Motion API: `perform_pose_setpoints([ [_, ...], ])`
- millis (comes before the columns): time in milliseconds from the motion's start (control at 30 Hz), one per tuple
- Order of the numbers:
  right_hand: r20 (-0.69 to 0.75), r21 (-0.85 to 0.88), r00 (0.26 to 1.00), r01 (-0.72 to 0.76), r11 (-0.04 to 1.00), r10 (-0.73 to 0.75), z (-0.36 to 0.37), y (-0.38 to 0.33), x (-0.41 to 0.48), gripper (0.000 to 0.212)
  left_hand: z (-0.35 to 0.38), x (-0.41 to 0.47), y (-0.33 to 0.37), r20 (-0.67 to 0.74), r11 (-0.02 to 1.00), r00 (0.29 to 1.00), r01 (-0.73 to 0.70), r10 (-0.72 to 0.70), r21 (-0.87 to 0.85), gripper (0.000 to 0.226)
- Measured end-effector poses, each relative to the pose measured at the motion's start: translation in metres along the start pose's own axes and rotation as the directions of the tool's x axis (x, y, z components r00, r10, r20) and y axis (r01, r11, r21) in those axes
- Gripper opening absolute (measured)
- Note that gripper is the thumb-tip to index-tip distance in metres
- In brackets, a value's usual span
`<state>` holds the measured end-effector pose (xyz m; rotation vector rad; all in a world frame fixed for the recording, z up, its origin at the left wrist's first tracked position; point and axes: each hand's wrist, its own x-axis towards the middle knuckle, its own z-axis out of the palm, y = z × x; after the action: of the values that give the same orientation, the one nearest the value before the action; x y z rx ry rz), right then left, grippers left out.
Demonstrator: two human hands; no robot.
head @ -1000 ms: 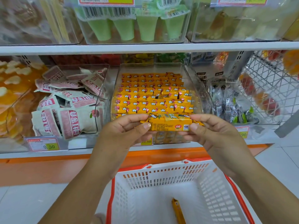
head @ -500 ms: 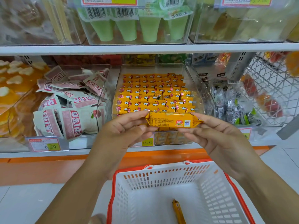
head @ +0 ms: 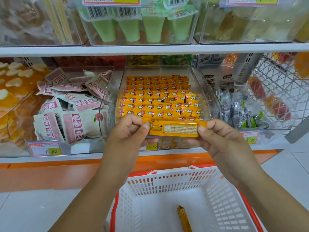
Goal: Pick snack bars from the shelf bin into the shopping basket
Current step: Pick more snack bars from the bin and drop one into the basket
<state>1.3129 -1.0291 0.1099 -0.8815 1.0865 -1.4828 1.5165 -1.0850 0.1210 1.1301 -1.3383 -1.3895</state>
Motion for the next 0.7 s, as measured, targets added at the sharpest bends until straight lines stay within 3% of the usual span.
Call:
perform_pose_setpoints([
  [100, -0.035, -0.075, 0.997, 0.062, 0.995, -0.064, 0.0021, -0.0027, -0.0017, 0.026, 0.0022, -0.004, 0.0011, -0.022, 0.999, 0.999, -0.03, 0.029, -0.045, 0.012],
  [233, -0.069, -0.148, 0.992, 0.099, 0.984, -0.11, 0.0005, -0.0005, -0.0017, 0.017, 0.0041, -0.0066, -0.0009, -0.049, 0.998, 0.998, -0.036, 0.034, -0.049, 0.02],
  [433, 0.006, -0.114, 0.999, 0.053, 0.992, -0.053, -0.0004, 0.0014, -0.0011, 0.058, 0.0007, -0.0048, 0.0007, 0.029, 0.999, 0.999, 0.018, -0.017, -0.031, 0.026],
  [700, -0.008, 0.031, 1.0, 0.004, 1.0, -0.004, -0.0011, -0.001, 0.0025, 0.028, -0.0053, 0.0017, -0.0033, 0.059, 0.988, 0.996, 0.076, -0.069, -0.131, 0.025],
])
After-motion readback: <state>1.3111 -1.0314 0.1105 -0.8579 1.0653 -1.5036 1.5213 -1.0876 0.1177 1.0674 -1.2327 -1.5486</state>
